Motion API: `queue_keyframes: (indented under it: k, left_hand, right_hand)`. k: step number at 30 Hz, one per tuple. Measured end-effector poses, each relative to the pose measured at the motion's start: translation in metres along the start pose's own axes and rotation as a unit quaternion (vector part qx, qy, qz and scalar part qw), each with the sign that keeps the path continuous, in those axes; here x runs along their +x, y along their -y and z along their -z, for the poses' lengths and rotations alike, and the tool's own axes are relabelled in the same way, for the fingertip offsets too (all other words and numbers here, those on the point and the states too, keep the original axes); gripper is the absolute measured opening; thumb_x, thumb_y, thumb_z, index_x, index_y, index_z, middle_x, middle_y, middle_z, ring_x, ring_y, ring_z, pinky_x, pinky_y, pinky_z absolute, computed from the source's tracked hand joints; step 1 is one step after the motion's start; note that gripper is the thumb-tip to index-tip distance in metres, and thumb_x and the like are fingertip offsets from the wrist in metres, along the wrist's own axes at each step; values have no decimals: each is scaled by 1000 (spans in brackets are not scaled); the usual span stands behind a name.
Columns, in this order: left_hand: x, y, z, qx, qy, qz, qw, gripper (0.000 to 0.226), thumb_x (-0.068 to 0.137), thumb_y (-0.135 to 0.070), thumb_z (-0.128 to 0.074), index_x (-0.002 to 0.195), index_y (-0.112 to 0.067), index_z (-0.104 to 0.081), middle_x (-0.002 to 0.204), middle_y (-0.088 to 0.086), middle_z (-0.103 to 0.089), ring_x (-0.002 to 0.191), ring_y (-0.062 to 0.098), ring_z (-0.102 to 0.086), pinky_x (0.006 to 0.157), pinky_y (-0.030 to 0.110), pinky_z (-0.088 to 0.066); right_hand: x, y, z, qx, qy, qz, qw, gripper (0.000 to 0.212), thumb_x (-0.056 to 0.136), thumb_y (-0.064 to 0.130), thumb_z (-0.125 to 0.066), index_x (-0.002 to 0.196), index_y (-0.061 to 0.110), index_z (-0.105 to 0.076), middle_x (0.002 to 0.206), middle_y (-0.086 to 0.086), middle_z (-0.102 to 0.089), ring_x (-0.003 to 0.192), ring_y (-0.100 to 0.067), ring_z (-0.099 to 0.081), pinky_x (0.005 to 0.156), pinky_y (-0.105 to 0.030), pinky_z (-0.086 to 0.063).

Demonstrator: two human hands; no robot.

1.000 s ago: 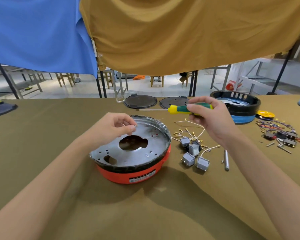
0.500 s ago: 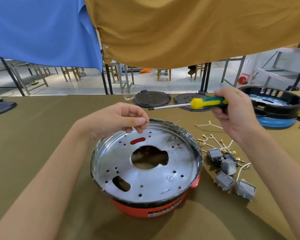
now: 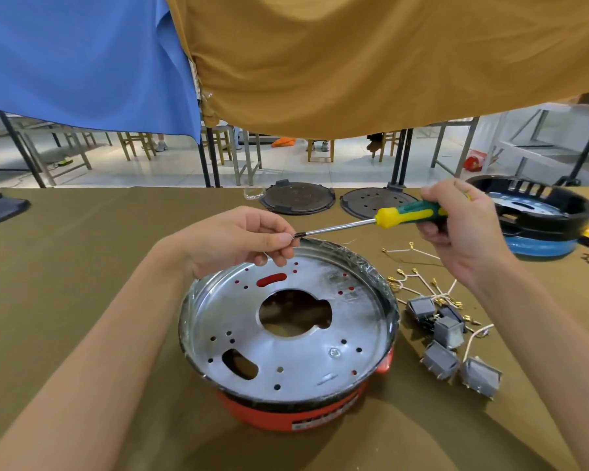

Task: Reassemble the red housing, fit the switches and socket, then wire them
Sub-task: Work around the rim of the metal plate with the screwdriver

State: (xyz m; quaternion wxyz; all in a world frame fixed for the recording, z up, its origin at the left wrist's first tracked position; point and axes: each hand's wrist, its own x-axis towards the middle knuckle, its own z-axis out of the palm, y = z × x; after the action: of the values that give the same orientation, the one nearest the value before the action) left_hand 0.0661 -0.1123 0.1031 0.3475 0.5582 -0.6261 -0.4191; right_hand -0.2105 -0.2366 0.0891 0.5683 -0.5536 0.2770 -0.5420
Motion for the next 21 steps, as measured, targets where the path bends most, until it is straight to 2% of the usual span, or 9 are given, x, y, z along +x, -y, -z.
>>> queue_keyframes:
  k: [6,10,14,18,21]
  left_hand:
    - [2,4,1,14,-1,26,1000,14,93,-21,-62,97,-15,-75,89,3,-73,80,10,-67,67,19,-53]
    - [4,5,0,67,-2,59,996,15,96,-20,-62,94,-18,-76,90,2,-76,80,8,-69,66,19,-52]
    - [5,0,-4,124,27,85,988,15,97,-21,-61,96,-15,-74,92,2,-77,79,9,-69,66,18,-52]
    - [4,-4,-12,124,75,94,985,13,97,-17,-61,99,-11,-73,89,1,-76,78,7,-68,62,15,-49]
    - [3,-7,-20,107,117,88,983,12,97,-14,-60,97,-12,-72,87,0,-75,78,7,-67,63,15,-48]
  right_hand:
    - [-3,3,-3,-34,-5,5,999,19,90,10,-62,73,16,-53,63,2,-58,48,-13,-42,39,-17,-31]
    - [-3,7,-3,-63,19,1,998,18,91,10,-65,77,15,-55,73,-7,-56,49,-14,-47,39,-14,-35]
    - [-1,13,2,-80,70,-20,994,14,90,9,-67,86,13,-54,81,-13,-59,52,-13,-50,41,-15,-37]
    - [1,19,4,-53,98,-31,993,19,86,5,-69,85,15,-53,71,-7,-60,53,-15,-49,41,-16,-36]
    - [0,22,1,-23,105,-20,994,21,80,11,-73,91,14,-56,80,-10,-61,57,-17,-51,45,-17,-41]
